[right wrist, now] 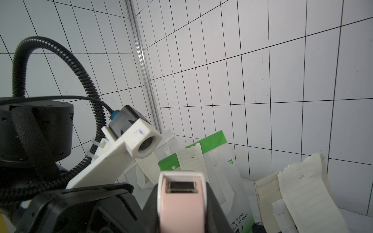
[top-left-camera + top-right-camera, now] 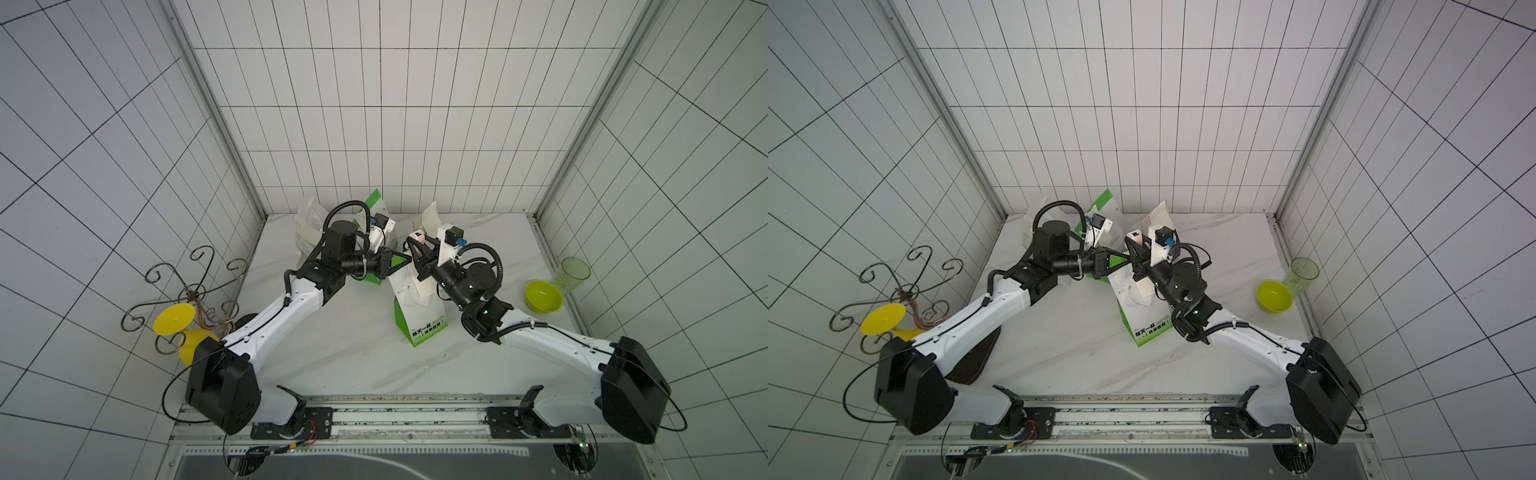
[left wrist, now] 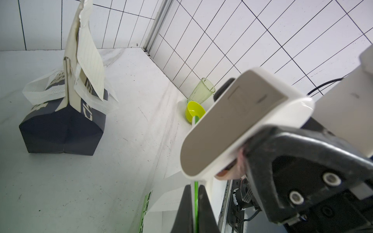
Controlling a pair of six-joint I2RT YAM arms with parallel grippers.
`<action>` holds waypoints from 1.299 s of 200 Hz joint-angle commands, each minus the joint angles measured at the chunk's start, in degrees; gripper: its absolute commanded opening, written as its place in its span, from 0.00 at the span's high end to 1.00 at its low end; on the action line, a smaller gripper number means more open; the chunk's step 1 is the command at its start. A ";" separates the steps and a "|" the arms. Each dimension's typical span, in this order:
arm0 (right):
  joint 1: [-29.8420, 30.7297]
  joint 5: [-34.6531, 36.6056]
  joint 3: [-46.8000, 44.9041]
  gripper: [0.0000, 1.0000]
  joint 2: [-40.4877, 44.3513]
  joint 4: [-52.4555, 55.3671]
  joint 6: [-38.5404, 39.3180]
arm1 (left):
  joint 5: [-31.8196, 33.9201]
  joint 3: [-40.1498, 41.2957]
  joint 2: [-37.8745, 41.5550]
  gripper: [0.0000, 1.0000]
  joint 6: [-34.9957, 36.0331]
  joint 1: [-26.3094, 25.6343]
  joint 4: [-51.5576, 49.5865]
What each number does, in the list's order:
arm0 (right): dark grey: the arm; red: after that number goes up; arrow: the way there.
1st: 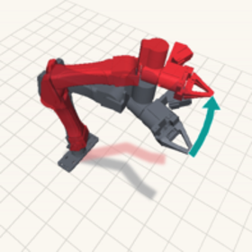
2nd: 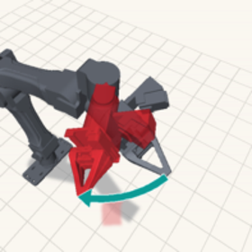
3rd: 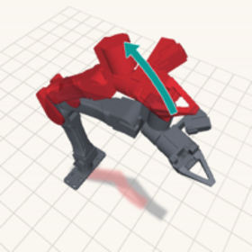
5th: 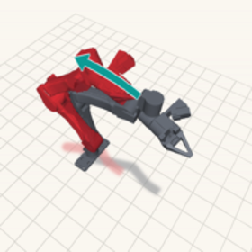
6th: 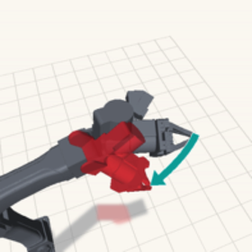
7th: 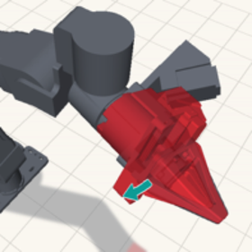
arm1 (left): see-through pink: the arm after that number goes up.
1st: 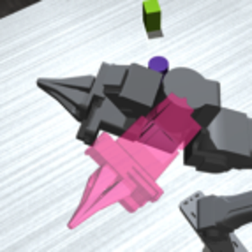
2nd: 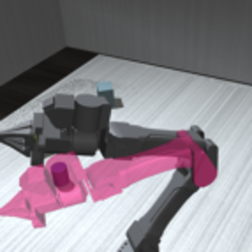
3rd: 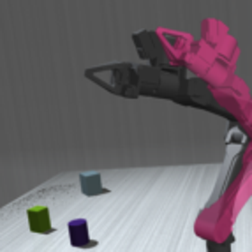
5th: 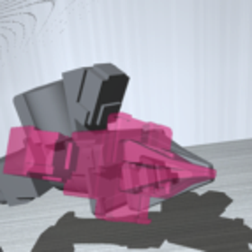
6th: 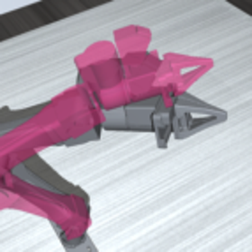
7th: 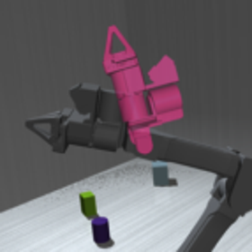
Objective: Staple the receipts to the bags
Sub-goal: Place the stapler in the takeout bag.
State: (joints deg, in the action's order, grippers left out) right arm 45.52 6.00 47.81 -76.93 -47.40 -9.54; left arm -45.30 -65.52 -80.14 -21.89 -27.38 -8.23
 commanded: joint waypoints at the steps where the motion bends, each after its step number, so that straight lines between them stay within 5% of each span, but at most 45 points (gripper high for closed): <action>1: 0.45 1.23 -0.76 1.00 -0.42 -1.65 1.62 | -1.33 0.21 1.40 1.00 -0.10 -0.37 2.04; 104: 1.66 3.14 2.96 1.00 -0.33 10.81 0.50 | 12.70 -1.73 4.22 1.00 9.59 -2.54 -2.13; 173: 3.14 5.30 6.12 0.69 0.83 24.27 -3.19 | 15.37 2.66 6.83 1.00 15.54 -3.11 4.03; 260: 4.49 -1.61 3.17 0.38 12.95 33.39 -4.92 | 5.10 4.72 7.27 1.00 19.27 0.22 7.16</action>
State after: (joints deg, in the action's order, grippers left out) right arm 49.56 7.55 49.71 -68.71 -18.81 -14.11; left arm -35.42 -59.88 -73.97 -5.52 -28.53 -4.78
